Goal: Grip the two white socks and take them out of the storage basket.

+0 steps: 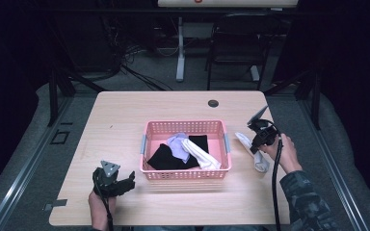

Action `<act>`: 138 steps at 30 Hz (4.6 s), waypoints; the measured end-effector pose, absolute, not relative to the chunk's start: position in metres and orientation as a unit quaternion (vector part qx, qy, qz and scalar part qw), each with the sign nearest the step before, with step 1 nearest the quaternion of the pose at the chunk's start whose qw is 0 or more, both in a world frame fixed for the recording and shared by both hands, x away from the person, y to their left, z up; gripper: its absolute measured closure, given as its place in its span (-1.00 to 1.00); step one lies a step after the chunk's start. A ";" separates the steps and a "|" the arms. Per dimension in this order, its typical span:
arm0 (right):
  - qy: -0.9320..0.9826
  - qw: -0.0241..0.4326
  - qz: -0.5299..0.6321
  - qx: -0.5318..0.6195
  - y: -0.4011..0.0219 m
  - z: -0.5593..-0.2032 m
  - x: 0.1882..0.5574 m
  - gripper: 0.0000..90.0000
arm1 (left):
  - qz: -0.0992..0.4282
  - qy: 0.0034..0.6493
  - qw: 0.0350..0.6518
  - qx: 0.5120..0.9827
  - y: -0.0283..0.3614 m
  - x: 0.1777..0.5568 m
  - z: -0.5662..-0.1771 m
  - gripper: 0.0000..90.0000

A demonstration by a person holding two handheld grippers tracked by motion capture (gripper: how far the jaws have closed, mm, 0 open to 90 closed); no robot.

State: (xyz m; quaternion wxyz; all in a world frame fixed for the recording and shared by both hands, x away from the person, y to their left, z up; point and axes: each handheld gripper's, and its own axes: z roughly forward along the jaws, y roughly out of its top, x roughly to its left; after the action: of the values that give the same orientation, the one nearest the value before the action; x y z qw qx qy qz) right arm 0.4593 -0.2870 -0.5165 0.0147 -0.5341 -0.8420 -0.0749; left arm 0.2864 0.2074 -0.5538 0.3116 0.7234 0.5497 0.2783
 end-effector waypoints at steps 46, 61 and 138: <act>-0.896 -0.014 -0.137 -0.423 -0.208 -0.407 0.448 -1.00 | 0.277 0.549 0.313 0.724 0.207 0.286 -0.554 -0.65; -0.911 0.000 -0.151 -0.383 -0.153 -0.426 0.458 -0.98 | 0.277 0.549 0.314 0.723 0.208 0.286 -0.554 -0.65; -0.928 0.044 -0.087 -0.359 -0.096 -0.455 0.462 0.82 | 0.275 0.549 0.315 0.724 0.207 0.287 -0.554 -0.65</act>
State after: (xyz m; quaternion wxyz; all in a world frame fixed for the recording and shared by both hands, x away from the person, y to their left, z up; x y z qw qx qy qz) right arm 0.4616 -0.0959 -0.4548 0.0443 -0.3592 -0.9281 -0.0872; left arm 0.2865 0.2074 -0.5539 0.3154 0.7237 0.5486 0.2753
